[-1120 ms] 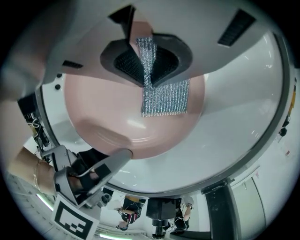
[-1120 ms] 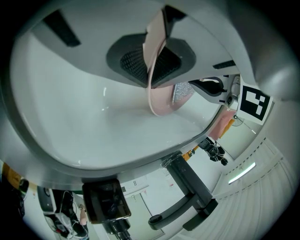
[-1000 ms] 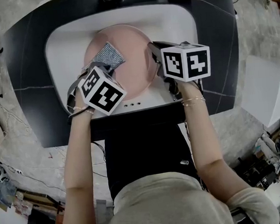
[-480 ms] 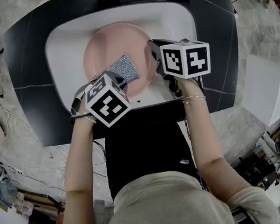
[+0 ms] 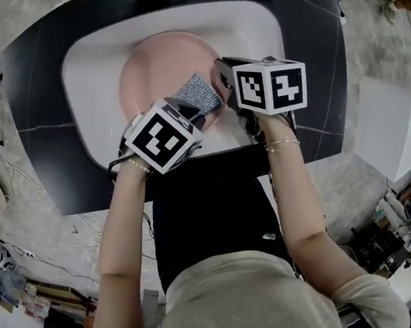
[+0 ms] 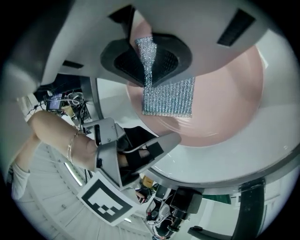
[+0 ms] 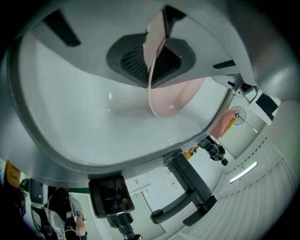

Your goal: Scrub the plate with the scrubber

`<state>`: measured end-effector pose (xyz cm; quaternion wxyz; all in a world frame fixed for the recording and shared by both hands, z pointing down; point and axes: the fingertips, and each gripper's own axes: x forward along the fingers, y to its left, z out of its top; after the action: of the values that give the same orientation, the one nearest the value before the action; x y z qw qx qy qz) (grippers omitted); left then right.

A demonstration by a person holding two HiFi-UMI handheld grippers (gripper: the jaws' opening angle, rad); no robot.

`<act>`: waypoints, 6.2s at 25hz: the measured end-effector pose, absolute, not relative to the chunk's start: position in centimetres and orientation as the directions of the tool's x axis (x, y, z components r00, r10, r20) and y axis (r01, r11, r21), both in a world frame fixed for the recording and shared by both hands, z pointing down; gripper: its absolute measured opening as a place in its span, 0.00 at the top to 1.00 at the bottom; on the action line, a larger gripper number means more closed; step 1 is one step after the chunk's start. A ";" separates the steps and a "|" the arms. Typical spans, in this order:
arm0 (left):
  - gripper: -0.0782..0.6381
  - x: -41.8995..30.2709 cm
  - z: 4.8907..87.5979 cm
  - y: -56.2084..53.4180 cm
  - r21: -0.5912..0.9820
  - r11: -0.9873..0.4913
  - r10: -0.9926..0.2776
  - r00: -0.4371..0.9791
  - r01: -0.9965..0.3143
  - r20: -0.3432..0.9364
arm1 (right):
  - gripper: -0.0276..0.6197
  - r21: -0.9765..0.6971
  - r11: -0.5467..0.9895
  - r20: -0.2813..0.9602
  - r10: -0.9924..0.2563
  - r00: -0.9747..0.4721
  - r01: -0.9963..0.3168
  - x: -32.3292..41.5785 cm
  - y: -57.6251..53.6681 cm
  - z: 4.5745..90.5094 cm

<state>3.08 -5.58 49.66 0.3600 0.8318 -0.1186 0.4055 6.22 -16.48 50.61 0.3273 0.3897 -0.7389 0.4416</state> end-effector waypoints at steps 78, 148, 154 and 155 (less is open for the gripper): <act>0.81 2.8 49.8 -6.9 0.524 -0.659 0.013 0.689 -0.539 0.725 | 0.90 -0.403 0.338 0.809 -0.303 -0.504 -0.850 6.1 -17.2 50.0; 0.85 -3.6 49.3 -11.1 0.328 -0.615 -0.197 0.543 -0.717 0.816 | 0.83 -0.293 0.294 0.933 -0.120 -0.340 -0.910 7.9 -15.0 55.9; 0.85 -4.2 46.2 -11.5 0.331 -0.596 -0.256 0.564 -0.732 0.785 | 0.73 -0.267 0.288 0.931 -0.169 -0.323 -0.920 7.7 -15.9 53.9; 0.85 -4.3 45.7 -11.5 0.332 -0.592 -0.264 0.566 -0.734 0.781 | 0.71 -0.259 0.292 0.933 -0.171 -0.316 -0.921 7.7 -15.9 53.7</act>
<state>-4.32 -11.53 45.67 0.3334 0.8197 -0.3046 0.3524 7.70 -15.92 53.68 0.4259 0.4004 -0.6816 0.4401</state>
